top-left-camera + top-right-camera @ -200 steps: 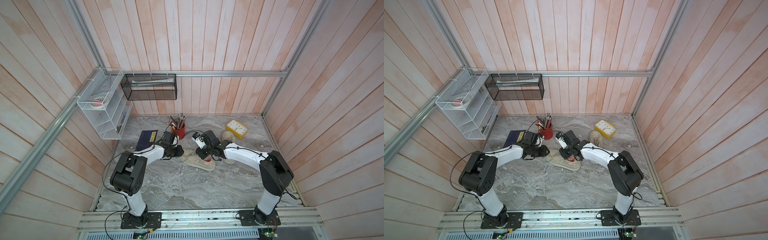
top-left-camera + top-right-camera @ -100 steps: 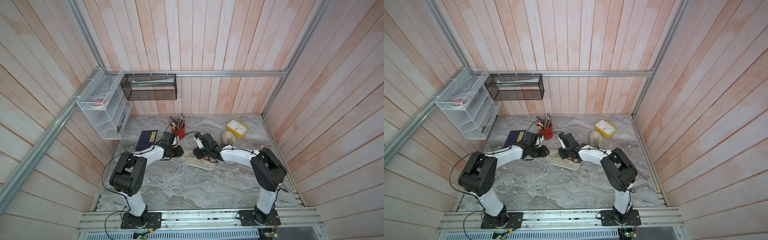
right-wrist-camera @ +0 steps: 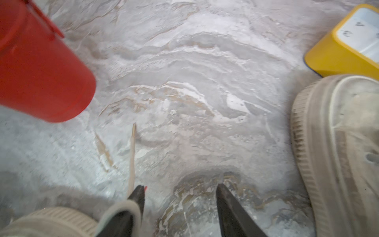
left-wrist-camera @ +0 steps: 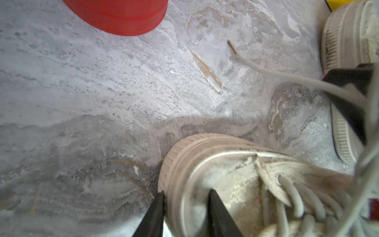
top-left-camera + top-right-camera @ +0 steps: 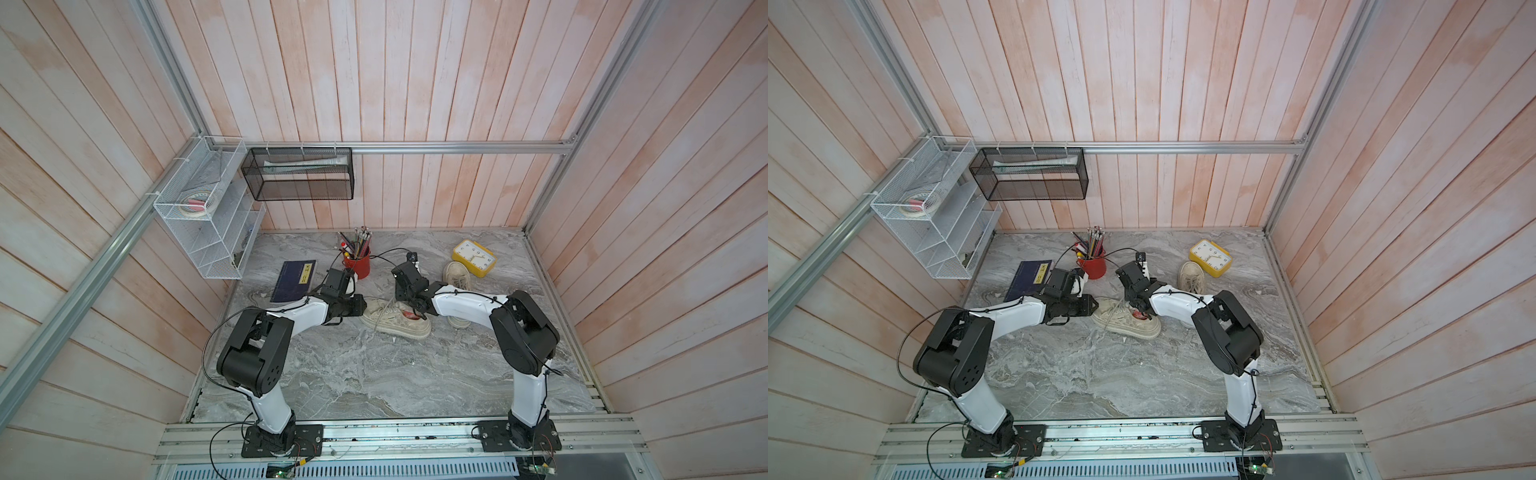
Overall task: Remove the insole from the shoe
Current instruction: Untie the shoelace on the shoe.
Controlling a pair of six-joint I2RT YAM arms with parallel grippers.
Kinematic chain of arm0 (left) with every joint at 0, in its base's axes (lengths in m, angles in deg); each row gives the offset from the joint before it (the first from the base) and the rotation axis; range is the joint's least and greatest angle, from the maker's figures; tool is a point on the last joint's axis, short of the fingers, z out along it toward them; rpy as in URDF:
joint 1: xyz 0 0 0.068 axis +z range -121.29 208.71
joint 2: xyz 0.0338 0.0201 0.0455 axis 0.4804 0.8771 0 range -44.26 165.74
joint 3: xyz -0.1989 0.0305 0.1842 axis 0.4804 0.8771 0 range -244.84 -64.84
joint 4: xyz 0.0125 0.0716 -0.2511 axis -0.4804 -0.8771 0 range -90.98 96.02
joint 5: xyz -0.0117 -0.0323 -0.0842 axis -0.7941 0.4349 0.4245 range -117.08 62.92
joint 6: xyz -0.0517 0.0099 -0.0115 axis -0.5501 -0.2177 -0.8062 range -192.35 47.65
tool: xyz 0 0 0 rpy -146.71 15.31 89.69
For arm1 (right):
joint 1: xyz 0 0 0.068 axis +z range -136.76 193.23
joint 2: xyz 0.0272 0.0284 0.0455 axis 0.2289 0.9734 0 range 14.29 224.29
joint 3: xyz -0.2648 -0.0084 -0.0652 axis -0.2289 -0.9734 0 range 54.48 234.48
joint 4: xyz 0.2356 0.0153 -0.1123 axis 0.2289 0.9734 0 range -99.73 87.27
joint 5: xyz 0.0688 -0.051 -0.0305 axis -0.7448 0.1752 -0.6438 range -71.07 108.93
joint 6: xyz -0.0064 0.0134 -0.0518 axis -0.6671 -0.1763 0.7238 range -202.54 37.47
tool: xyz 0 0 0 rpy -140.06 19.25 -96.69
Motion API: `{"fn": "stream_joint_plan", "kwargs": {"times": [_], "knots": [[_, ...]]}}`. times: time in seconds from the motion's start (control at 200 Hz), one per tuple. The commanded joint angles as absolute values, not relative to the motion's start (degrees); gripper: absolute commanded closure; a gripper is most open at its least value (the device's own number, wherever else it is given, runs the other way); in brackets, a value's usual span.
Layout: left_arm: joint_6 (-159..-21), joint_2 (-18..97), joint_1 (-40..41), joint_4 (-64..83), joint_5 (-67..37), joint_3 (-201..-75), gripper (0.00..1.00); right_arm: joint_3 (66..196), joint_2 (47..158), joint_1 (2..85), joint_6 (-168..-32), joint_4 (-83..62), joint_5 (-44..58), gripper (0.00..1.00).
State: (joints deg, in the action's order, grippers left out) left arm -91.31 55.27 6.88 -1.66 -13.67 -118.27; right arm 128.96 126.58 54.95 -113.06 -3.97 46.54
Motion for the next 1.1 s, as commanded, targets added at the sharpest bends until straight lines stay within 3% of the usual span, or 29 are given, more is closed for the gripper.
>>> {"fn": "stream_joint_plan", "kwargs": {"times": [0.0,0.42,0.525,0.715,0.86,1.095], "knots": [[-89.6,56.9,6.3,-11.8,-15.4,-114.5,0.64,131.5,124.9,50.9,-115.4,-4.7,52.4,0.41],[-89.7,56.6,6.7,-11.6,-15.2,-115.3,0.64,140.5,120.4,42.9,-99.4,3.3,39.3,0.41],[-90.2,56.5,6.7,-11.6,-14.8,-116.9,0.64,143.7,118.8,43.0,-95.4,13.0,31.0,0.43],[-92.2,55.8,6.8,-9.7,-13.1,-120.3,0.58,138.7,112.7,45.2,-82.1,27.9,6.0,0.50],[-95.3,52.9,7.3,-3.5,-11.4,-121.0,0.47,130.1,107.8,50.4,-73.9,30.3,7.2,0.50],[-103.0,43.8,9.4,5.2,-14.0,-119.3,0.44,126.4,110.8,51.4,-72.8,25.6,9.1,0.52]]}}
